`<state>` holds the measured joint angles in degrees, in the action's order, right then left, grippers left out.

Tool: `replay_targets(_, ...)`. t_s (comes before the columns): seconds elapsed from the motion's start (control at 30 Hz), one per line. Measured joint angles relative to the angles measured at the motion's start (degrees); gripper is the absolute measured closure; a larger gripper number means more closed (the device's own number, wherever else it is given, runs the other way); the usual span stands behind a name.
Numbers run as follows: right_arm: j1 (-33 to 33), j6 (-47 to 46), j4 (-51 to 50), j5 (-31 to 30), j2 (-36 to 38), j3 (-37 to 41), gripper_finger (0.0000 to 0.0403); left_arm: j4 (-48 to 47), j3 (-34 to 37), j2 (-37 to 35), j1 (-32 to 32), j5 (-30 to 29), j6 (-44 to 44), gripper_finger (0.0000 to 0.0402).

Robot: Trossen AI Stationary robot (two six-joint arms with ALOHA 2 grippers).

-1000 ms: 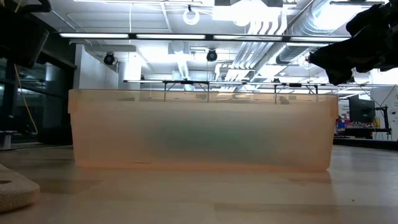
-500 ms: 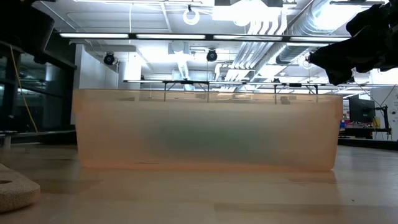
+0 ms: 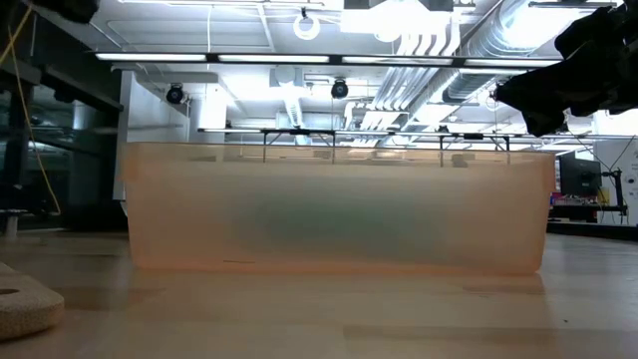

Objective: Pick & Place Kitchen Items
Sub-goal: Put the silver knife into the orange bin

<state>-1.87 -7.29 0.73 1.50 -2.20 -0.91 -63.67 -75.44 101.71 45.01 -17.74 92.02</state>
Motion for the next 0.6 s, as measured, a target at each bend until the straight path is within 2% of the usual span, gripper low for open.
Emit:
replay_targets(0.27,0.00,0.02,-0.02,-0.02,0.00,0.00,0.0254,-2.20,-0.01,-3.60,-0.04,-7.00,-2.46,0.0371)
replay_targets(0.43,-0.01,0.01,-0.02,-0.02,0.00,0.00,0.0254,-1.94,-0.01,-5.60,-0.76,-12.79,-8.97,0.0371)
replay_targets(0.6,-0.02,0.02,-0.02,-0.02,0.00,0.00,0.0254,0.12,-0.04,-6.83,-2.24,-18.58,-20.20,0.0371)
